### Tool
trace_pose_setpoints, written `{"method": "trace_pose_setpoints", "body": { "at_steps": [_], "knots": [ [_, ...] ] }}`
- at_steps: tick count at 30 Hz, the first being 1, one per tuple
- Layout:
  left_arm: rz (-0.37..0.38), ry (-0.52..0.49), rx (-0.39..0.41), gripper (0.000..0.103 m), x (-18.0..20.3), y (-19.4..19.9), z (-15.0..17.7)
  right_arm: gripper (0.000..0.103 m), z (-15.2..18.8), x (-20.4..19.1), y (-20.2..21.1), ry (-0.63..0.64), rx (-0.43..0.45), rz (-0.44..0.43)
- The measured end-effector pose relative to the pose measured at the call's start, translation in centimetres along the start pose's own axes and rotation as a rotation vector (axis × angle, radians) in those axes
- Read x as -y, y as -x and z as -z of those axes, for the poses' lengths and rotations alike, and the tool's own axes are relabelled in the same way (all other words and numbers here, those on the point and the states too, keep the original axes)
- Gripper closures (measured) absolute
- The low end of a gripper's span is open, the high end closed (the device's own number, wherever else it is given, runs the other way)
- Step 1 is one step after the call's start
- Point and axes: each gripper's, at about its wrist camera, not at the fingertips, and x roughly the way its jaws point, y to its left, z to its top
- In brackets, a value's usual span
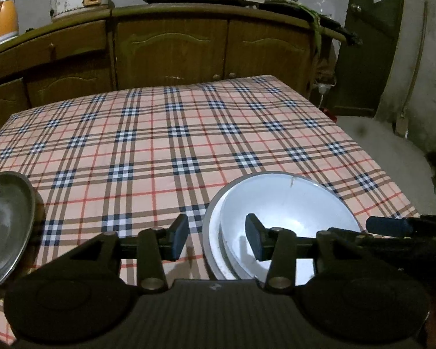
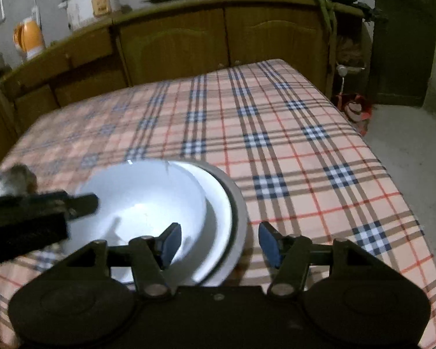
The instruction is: Organize plates and bowls
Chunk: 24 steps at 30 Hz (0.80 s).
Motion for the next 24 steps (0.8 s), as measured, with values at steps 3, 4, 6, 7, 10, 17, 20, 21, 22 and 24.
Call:
{"method": "trace_pose_setpoints", "body": {
  "at_steps": [3, 4, 6, 7, 10, 17, 20, 21, 22, 24],
  "knots": [
    [-0.003, 0.001, -0.001, 0.057, -0.1, 0.0, 0.0, 0.029, -0.1, 0.7, -0.3, -0.02, 0.01, 0.031],
    [-0.002, 0.0, -0.003, 0.057, -0.1, -0.1, 0.0, 0.029, -0.2, 1.1, -0.3, -0.037, 0.009, 0.023],
    [-0.003, -0.002, -0.006, 0.056, -0.1, -0.2, 0.1, 0.029, -0.2, 1.3, -0.4, -0.041, 0.01, 0.02],
    [-0.002, -0.001, -0.008, 0.056, -0.2, -0.2, 0.1, 0.029, -0.2, 1.3, -0.3, -0.037, 0.013, 0.02],
    [-0.003, -0.002, -0.012, 0.051, -0.2, -0.3, 0.2, 0.029, -0.1, 1.4, 0.0, -0.051, 0.038, 0.008],
    [-0.007, -0.004, -0.028, 0.044, -0.4, -0.8, 0.4, 0.029, 0.1, 2.4, -0.1, -0.16, 0.043, -0.069],
    [-0.009, -0.001, -0.036, 0.042, -0.5, -1.0, 0.4, 0.028, 0.6, 2.5, -0.2, -0.166, 0.06, -0.073],
    [-0.01, 0.0, -0.038, 0.042, -0.6, -1.2, 0.5, 0.028, 0.7, 2.5, -0.1, -0.172, 0.071, -0.078],
    [-0.01, -0.001, -0.04, 0.039, -0.6, -1.3, 0.5, 0.028, 0.8, 2.6, -0.1, -0.178, 0.08, -0.085],
    [-0.012, -0.003, -0.044, 0.038, -0.5, -1.6, 0.6, 0.028, 0.9, 2.4, -0.4, -0.178, 0.063, -0.106]
  ]
}}
